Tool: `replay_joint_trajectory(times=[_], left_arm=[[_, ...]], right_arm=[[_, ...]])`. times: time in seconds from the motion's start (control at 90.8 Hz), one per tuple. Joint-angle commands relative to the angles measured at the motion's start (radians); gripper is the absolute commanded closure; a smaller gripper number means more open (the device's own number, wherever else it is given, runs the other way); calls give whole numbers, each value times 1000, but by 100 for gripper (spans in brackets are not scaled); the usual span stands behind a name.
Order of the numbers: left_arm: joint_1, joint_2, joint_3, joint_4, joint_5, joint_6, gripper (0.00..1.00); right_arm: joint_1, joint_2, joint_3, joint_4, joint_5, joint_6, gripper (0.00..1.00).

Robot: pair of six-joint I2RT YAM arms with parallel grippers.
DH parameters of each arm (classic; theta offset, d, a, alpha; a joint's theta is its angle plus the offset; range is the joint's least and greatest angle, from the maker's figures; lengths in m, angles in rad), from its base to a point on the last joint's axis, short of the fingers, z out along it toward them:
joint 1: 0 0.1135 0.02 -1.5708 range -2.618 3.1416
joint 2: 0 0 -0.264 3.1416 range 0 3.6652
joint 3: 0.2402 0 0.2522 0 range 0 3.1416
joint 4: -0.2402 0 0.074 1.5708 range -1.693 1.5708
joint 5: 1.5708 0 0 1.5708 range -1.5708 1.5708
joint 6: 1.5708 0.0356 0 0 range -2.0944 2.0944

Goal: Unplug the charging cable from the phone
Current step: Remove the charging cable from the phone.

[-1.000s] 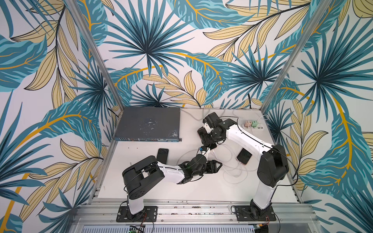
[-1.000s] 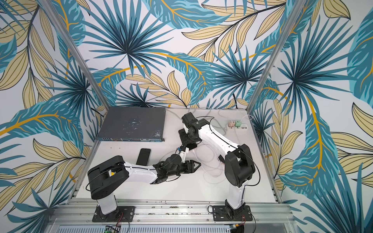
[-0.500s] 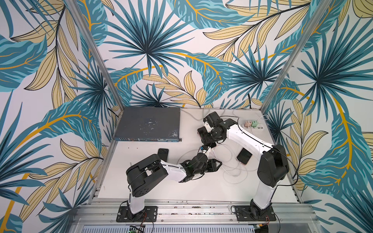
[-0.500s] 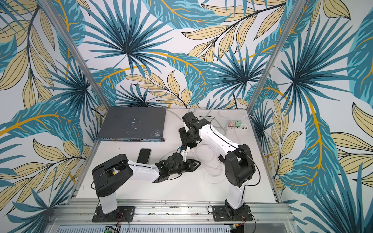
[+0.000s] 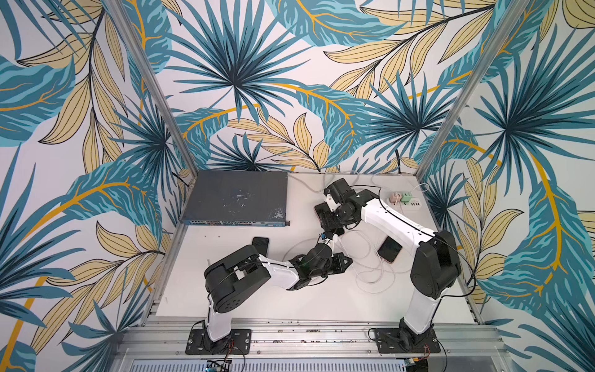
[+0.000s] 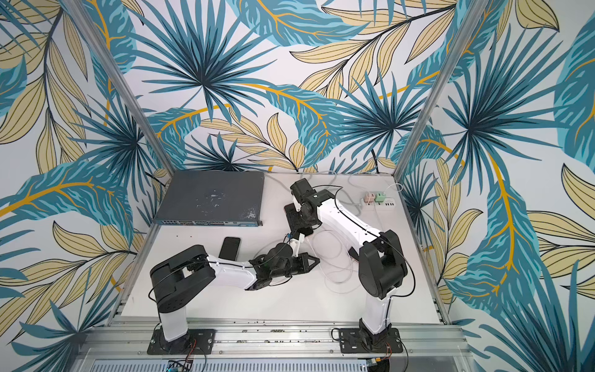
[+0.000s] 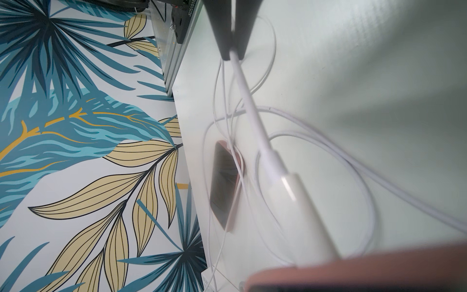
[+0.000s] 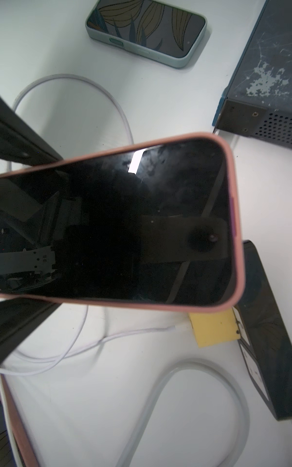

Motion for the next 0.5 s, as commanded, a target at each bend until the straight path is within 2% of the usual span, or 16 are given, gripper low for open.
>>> replay_joint_trajectory(times=[0.0, 0.485], left_arm=[[10, -4, 11, 65, -2, 2, 100], [-48, 30, 9, 137, 2, -52, 100]], right_arm=[[11, -20, 10, -20, -8, 0, 39], [10, 3, 61, -33, 17, 4, 42]])
